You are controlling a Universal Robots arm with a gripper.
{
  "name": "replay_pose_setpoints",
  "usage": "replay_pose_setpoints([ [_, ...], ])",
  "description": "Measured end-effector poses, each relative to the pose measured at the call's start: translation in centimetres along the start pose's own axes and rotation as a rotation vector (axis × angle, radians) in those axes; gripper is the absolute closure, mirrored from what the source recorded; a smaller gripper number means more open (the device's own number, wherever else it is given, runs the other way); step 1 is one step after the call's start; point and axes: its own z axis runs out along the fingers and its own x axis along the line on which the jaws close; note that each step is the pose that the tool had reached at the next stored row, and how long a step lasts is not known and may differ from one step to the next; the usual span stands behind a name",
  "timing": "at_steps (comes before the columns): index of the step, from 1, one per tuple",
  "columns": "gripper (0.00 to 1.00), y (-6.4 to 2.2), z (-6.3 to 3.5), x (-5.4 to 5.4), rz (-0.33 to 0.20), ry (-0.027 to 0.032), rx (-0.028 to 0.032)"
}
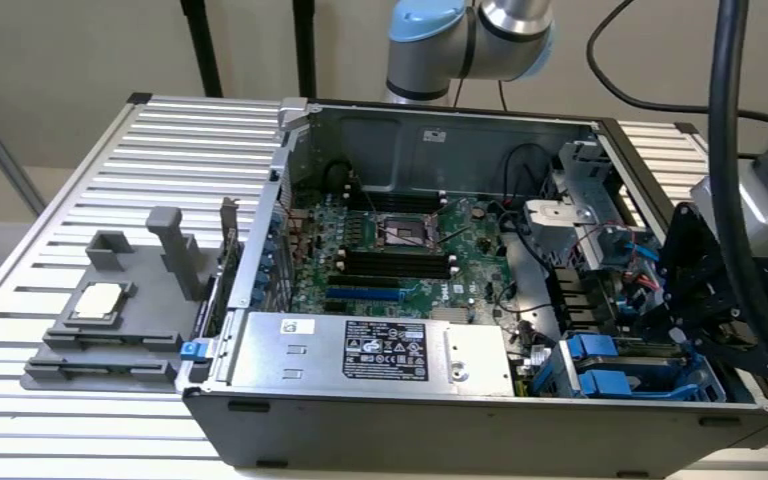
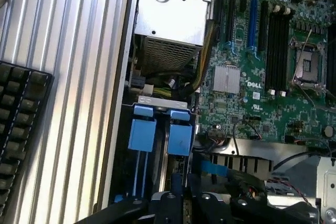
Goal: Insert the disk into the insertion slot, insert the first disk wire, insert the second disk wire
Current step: 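Insert the first disk wire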
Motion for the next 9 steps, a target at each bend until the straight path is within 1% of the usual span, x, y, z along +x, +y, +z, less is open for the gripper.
replay_pose_setpoints([
  [2,0.84,-0.04,0.15,0.0,0.018,-0.0013,0.0031],
  [3,0.84,-0.07,0.2,-0.03,0.023,-0.0009,0.0037],
  [5,0.84,-0.18,0.25,-0.2,0.027,0.0017,0.0042],
  [9,0.84,-0.47,0.36,-0.94,0.029,0.0078,0.004],
])
